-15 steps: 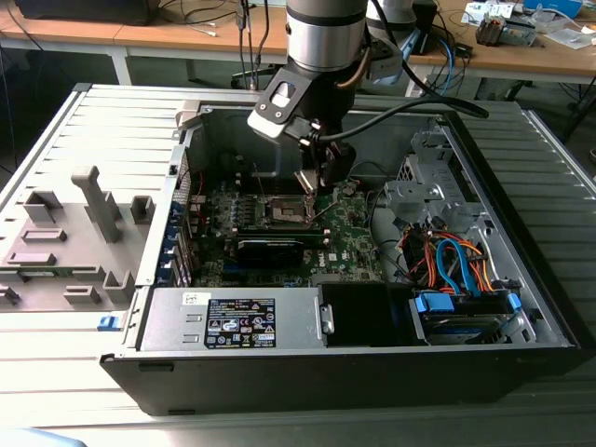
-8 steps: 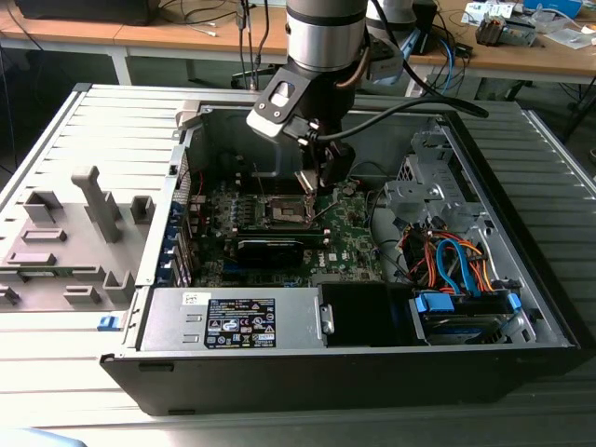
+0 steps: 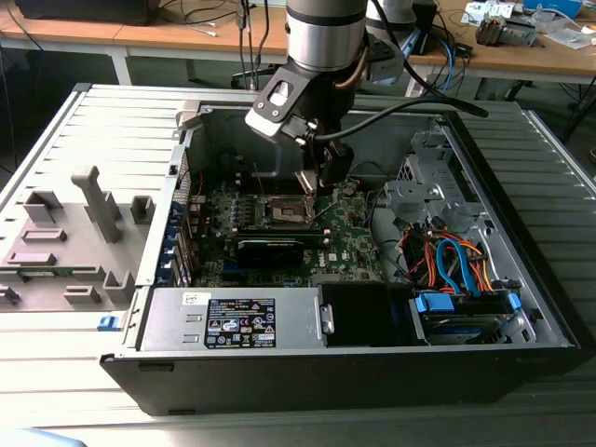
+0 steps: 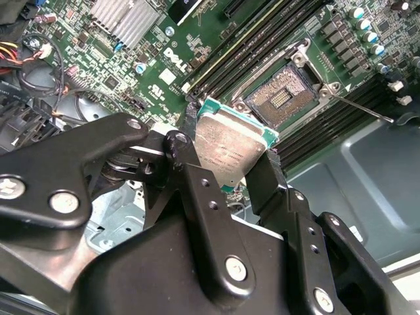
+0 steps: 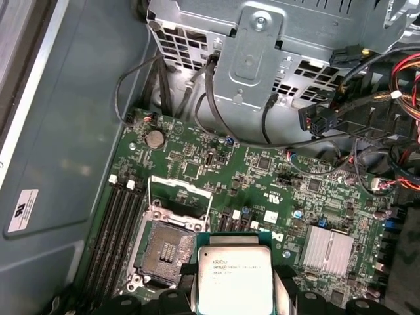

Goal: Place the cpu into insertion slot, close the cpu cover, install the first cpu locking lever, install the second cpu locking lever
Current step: 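Place the cpu into insertion slot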

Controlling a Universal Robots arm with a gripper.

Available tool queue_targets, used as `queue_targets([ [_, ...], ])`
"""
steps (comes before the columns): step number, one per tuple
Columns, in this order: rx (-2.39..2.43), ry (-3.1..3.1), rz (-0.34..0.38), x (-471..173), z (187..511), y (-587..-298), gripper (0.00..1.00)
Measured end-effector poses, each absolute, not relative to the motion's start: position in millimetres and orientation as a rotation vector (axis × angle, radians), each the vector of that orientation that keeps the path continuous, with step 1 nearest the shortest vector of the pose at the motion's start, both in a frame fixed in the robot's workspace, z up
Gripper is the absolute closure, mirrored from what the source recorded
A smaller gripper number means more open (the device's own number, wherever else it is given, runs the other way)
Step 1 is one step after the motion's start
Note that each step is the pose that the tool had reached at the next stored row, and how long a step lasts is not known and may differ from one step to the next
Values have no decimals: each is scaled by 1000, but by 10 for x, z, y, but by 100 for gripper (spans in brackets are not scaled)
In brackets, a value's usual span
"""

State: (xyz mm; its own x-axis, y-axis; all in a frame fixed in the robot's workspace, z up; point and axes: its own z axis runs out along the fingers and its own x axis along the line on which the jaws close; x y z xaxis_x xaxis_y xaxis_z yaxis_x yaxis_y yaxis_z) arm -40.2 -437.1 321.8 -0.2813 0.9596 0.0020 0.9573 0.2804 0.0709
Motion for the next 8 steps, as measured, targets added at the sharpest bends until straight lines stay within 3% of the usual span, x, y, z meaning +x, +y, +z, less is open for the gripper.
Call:
queue_targets([
  [8,1883,2460,88,-402,3218,-4371,45],
])
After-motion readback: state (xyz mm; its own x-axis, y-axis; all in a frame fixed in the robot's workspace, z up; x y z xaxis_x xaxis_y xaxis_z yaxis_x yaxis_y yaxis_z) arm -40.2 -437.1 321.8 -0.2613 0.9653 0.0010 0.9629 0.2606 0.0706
